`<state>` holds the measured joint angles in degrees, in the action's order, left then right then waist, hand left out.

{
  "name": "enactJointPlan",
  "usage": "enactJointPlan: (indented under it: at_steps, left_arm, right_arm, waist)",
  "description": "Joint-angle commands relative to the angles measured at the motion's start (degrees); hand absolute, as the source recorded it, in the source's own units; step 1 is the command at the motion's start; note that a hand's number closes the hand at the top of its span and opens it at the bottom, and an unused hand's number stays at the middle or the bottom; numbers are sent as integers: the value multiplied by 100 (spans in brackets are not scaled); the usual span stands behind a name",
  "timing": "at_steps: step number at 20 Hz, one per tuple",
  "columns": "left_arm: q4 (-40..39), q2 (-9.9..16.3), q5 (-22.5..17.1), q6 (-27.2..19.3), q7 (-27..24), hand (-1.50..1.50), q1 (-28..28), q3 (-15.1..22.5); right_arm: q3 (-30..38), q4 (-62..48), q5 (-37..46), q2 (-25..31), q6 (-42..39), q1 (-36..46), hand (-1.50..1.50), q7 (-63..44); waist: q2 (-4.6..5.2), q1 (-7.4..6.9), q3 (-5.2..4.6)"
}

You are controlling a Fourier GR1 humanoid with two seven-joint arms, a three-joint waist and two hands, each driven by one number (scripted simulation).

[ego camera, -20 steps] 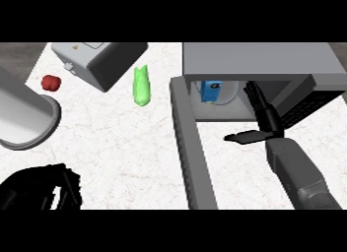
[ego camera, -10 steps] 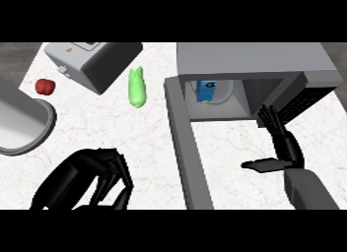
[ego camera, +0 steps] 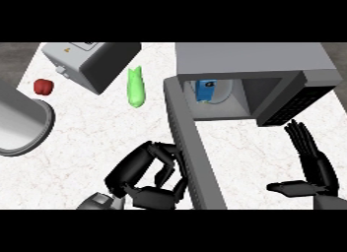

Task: Pick up the milk, place it into the microwave and close the microwave

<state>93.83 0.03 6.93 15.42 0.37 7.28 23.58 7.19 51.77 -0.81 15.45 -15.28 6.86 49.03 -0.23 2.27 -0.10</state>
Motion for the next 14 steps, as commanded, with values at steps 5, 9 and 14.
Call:
enactJointPlan:
  at_steps: [5,9,14]
  left_arm:
    - [-2415,-3,390,-1523,-1324,150,906,954]
    - [-3278,-2,-221,-2620,-2118,150,1317,1493]
    - [-3806,-3,-1244,-3270,-2503,150,1719,2056]
  right_arm:
    - [-1,1461,-387,542,-792,-1106,-150,12]
    - [-49,2035,-778,589,-1056,-974,-150,-430]
    - [-133,3213,-1329,588,-1249,-1423,-150,-868]
  waist:
    - [35,33,-1]
    - [69,107,-6]
    - [74,307,-17]
